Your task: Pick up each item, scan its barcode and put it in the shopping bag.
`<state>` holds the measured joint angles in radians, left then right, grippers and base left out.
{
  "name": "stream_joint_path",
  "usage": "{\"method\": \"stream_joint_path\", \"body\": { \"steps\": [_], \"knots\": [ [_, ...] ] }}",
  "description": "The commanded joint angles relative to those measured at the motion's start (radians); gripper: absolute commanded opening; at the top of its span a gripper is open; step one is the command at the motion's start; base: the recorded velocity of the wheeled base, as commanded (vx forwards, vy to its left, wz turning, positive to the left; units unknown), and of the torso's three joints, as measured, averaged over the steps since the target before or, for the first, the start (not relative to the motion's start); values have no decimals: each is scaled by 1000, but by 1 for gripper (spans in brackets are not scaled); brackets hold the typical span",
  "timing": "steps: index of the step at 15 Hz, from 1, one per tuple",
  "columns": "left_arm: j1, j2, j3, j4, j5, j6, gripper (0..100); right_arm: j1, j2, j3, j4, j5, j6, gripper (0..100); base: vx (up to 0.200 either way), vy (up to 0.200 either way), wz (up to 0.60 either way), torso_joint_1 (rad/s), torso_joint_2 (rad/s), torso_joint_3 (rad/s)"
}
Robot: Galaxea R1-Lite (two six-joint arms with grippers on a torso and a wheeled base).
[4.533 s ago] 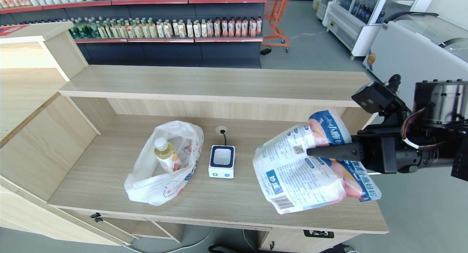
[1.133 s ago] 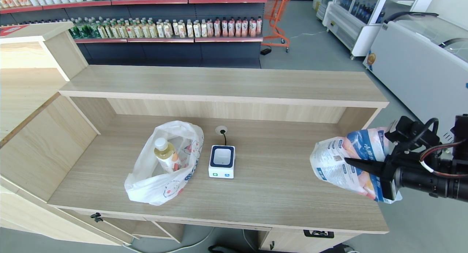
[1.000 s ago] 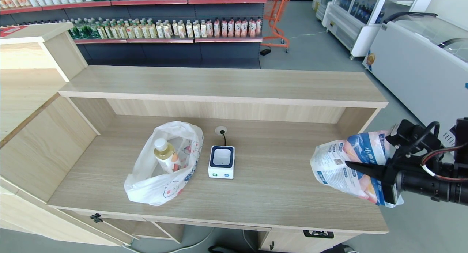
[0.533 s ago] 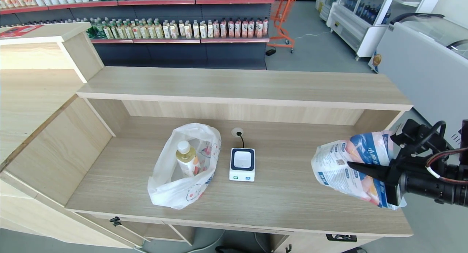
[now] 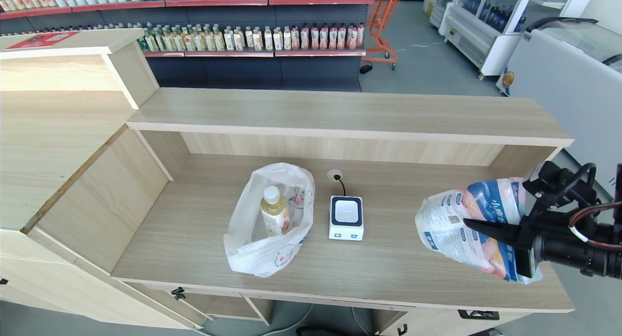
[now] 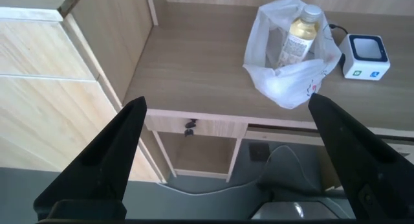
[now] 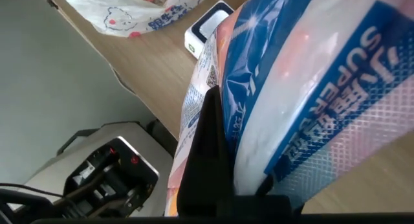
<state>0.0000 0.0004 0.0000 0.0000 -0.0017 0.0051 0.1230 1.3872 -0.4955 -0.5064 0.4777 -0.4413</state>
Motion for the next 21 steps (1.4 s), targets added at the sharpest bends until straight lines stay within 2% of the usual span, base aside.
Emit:
{"method": "stream_joint_path", "body": {
  "steps": [1, 4, 8, 9, 11, 14, 17, 19, 21],
  "knots": [
    [0, 0, 0, 0, 0, 1, 100, 9, 12, 9, -1, 10, 35, 0, 200, 200, 0, -12, -2, -7],
    [0, 0, 0, 0, 0, 1, 100, 6, 75, 0, -3, 18, 49, 0, 200, 200, 0, -1, -2, 7],
    [0, 0, 0, 0, 2, -2, 100, -3, 197, -35, -4, 39, 39, 0, 0, 0, 0, 0, 0, 0],
    [0, 0, 0, 0, 2, -2, 100, -8, 214, -40, -4, 36, 15, 0, 0, 0, 0, 0, 0, 0],
    [0, 0, 0, 0, 2, -2, 100, -26, 303, -86, -11, -1, -140, 0, 0, 0, 0, 0, 0, 0],
    [0, 0, 0, 0, 2, -2, 100, -25, 446, -186, -147, 19, -257, 0, 0, 0, 0, 0, 0, 0],
    [0, 0, 0, 0, 2, -2, 100, 0, 604, -325, -216, 98, -329, 0, 0, 0, 0, 0, 0, 0],
    [0, 0, 0, 0, 2, -2, 100, 0, 671, -373, -218, 193, -361, 0, 0, 0, 0, 0, 0, 0],
    [0, 0, 0, 0, 2, -2, 100, 1, 753, -439, -218, 323, -468, 0, 0, 0, 0, 0, 0, 0]
  ]
}}
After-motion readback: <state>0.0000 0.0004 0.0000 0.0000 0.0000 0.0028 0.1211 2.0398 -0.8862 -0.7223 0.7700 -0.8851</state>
